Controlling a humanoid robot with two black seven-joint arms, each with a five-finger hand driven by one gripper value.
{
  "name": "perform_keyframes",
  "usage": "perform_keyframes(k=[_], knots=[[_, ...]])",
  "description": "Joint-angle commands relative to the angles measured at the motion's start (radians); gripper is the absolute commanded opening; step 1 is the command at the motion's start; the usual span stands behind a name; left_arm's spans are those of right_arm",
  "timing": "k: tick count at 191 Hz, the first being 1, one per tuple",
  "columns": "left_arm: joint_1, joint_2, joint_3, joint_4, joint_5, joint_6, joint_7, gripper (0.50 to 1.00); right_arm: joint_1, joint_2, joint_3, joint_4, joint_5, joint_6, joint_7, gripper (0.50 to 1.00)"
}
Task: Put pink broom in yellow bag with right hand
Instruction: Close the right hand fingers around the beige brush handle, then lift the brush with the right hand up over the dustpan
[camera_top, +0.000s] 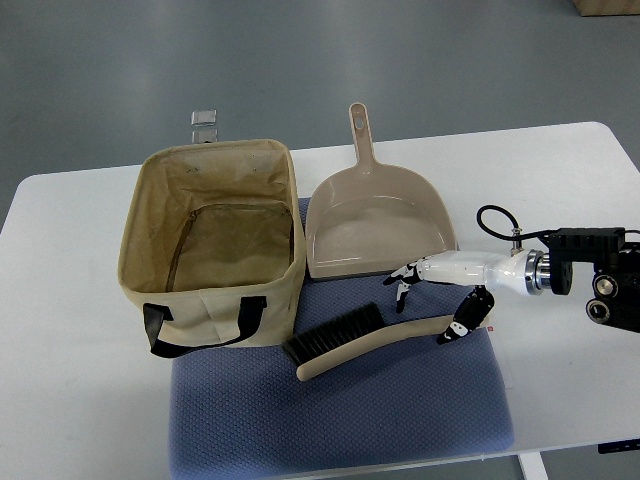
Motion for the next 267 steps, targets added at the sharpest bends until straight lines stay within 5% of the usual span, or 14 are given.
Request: perform_keyframes(k=[1, 127, 212, 267], knots=[[0.0, 0.0, 0.0, 0.0, 0.0, 0.001, 0.0, 1.0, -0.007, 0.005, 0.0, -0.002, -0.001, -0.004, -0.003, 0.926], [0.0, 0.0, 0.0, 0.0, 0.0, 0.001, 0.0, 1.0, -0.027, 0.017, 0.0, -0.013, -0.086, -0.048, -0.004, 0.795], [0.0, 0.0, 0.0, 0.0, 0.0, 0.0, 0.0, 1.0, -0.027, 0.012, 0.0, -0.013, -0.087, -0.045, 0.006, 0.505], [0.0, 0.0, 0.0, 0.0, 0.0, 0.0, 0.001, 1.0, -0.023, 0.0, 0.011, -0.013, -0.075, -0.047, 0.023, 0.5]])
